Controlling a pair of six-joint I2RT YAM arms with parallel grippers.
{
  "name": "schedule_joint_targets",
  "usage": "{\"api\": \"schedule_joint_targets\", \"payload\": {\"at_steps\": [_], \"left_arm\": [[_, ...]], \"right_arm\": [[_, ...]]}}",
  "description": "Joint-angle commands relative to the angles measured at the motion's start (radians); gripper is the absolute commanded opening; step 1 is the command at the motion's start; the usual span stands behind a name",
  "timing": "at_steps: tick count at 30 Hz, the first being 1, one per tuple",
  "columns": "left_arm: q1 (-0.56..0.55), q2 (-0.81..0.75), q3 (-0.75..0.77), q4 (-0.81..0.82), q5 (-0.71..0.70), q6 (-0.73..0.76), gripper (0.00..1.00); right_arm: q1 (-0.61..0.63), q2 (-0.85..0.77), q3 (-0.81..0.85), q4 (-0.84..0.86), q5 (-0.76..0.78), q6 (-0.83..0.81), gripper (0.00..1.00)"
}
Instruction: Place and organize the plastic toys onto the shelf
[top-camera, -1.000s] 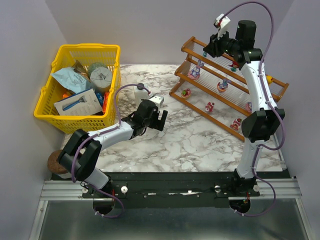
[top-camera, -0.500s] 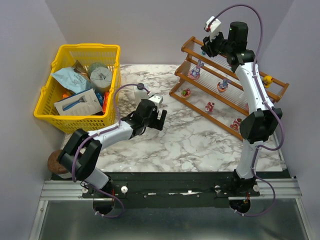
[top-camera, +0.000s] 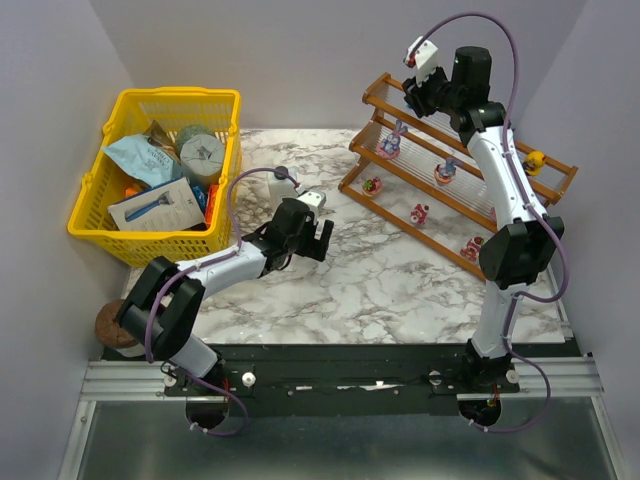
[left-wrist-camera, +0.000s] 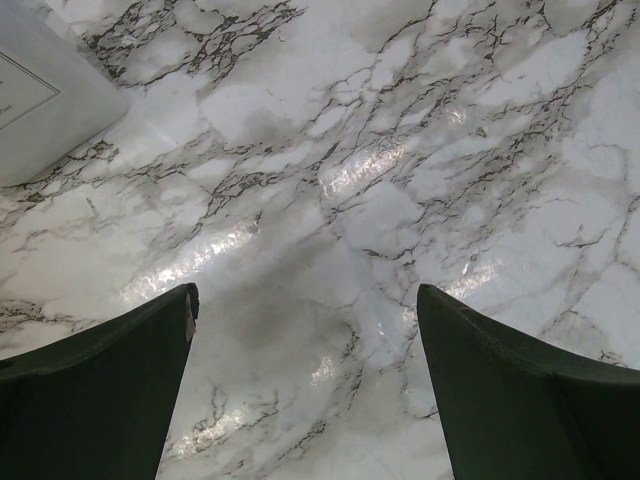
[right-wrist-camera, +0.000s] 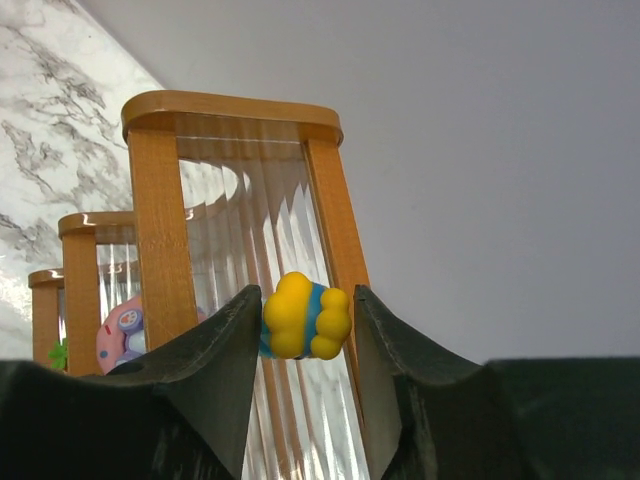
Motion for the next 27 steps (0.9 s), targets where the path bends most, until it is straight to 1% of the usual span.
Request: {"api": "schedule_joint_targets", "payload": {"at_steps": [1, 2, 16, 19, 20, 27], "left_arm": [[0.006, 0.004, 0.012, 0.022, 0.019, 0.002, 0.99], [0.006, 0.004, 0.012, 0.022, 0.017, 0.001, 0.99], [0.006, -0.002, 0.007, 0.024, 0.016, -0.001, 0.99], [0.006, -0.003, 0.006, 0.027, 0.016, -0.001, 0.99], [0.006, -0.005, 0.006, 0.027, 0.014, -0.001, 0.99], [0.006, -0.014, 0.006, 0.030, 0.016, 0.001, 0.99]], "right_arm": [[0.002, -0.025, -0.015, 0.001, 0.047, 0.025, 0.52], [0.003, -0.023, -0.016, 0.005, 0.046, 0.028, 0.54], [0.002, -0.026, -0.010, 0.028, 0.021, 0.084, 0.65], [0.001, -0.032, -0.012, 0.041, 0.023, 0.103, 0.70], [0.002, -0.034, -0.012, 0.045, 0.018, 0.107, 0.74], [0.000, -0.041, -0.004, 0.055, 0.023, 0.161, 0.86]]}}
